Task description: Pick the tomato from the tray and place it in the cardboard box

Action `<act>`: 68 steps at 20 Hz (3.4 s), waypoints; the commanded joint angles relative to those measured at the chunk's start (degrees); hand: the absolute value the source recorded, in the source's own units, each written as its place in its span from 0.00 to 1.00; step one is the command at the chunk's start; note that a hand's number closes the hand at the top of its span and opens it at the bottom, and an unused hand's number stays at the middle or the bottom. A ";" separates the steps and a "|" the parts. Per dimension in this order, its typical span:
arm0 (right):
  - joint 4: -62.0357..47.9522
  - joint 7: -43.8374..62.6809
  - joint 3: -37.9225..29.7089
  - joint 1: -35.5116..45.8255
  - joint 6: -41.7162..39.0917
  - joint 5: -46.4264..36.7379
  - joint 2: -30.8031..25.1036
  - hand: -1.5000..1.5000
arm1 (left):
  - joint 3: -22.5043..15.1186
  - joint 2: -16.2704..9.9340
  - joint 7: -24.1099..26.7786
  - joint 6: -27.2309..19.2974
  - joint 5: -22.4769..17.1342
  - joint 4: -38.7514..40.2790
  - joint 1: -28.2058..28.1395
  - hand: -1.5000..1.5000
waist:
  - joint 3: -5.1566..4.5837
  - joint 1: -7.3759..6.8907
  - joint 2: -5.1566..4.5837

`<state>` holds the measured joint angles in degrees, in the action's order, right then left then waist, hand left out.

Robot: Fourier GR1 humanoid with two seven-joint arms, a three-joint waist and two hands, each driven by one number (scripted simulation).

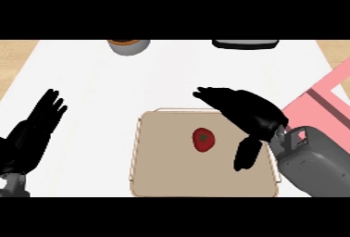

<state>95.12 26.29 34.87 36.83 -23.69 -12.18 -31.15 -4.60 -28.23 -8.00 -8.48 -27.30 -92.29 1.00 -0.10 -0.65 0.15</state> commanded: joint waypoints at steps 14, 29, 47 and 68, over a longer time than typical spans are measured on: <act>-5.20 5.79 -6.72 -2.20 -14.89 -8.90 11.78 0.00 | 6.60 2.99 -4.76 5.17 2.20 0.50 1.35 0.50 | 0.09 0.50 -0.14; -6.65 -0.59 -5.44 -7.16 -14.57 -24.26 18.62 0.00 | 9.45 7.22 -3.74 9.01 6.13 -0.70 -1.24 0.50 | 0.09 0.45 -0.12; -9.98 -3.05 -7.24 -10.45 -16.50 -36.44 24.83 0.00 | 11.95 11.74 -1.57 12.52 11.58 2.90 -0.37 0.50 | 0.09 0.57 -0.14; -28.11 -15.49 -10.48 -7.82 -9.42 -48.14 27.76 0.00 | 14.12 14.45 -9.51 12.33 12.74 -3.20 1.84 0.50 | 0.10 0.41 -0.18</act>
<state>70.35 14.57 24.16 29.50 -36.72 -57.74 -2.83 9.47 -14.50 -16.67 3.81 -14.83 -95.84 1.56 0.00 -0.30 -0.01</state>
